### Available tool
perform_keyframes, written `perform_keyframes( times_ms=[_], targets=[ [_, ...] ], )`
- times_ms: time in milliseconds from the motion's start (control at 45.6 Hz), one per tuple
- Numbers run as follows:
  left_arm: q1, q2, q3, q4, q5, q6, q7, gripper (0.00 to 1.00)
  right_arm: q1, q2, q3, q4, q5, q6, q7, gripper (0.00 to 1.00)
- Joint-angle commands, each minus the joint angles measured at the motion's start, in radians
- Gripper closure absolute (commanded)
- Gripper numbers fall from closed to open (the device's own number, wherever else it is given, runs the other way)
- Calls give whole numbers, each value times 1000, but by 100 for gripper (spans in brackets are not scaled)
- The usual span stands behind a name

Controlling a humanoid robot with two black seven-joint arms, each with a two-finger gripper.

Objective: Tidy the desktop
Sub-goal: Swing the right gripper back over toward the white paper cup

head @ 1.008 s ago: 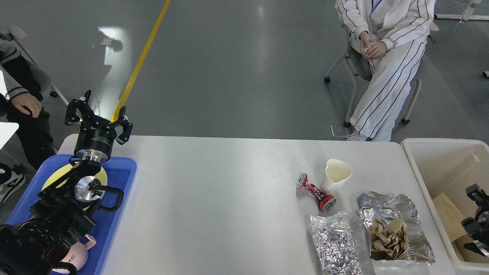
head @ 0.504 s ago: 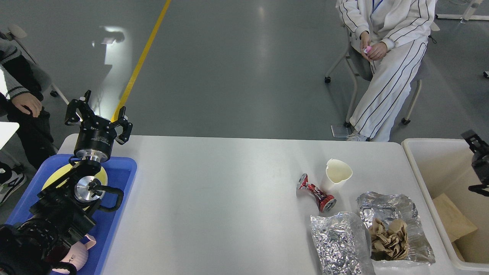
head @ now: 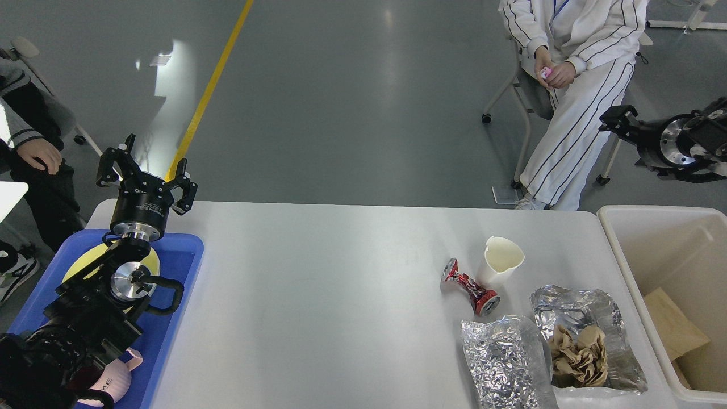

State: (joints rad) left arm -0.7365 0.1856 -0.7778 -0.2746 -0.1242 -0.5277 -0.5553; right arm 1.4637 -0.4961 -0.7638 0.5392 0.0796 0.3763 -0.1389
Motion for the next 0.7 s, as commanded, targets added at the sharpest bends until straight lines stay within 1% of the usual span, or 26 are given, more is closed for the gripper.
perform_keyframes(
  times_ms=[0, 88, 175, 263, 394, 504, 679],
  targets=[
    [0, 0, 0, 0, 0, 0, 0, 3, 171, -53, -23, 336, -30, 4, -21, 0],
    [0, 0, 0, 0, 0, 0, 0, 3, 282, -58, -46, 557, -113, 3, -21, 0],
    [0, 0, 0, 0, 0, 0, 0, 3, 371, -50, -71, 723, -161, 3, -21, 0],
    [0, -2, 0, 0, 0, 0, 0, 3, 435, -27, -127, 821, -159, 1, -21, 0],
    [0, 0, 0, 0, 0, 0, 0, 3, 492, 10, -215, 1007, -159, 1, -21, 0],
    [0, -2, 0, 0, 0, 0, 0, 3, 517, 50, -244, 1033, -158, -7, -21, 0],
    [0, 0, 0, 0, 0, 0, 0, 3, 494, 87, -255, 990, -161, -23, -21, 0]
  ],
)
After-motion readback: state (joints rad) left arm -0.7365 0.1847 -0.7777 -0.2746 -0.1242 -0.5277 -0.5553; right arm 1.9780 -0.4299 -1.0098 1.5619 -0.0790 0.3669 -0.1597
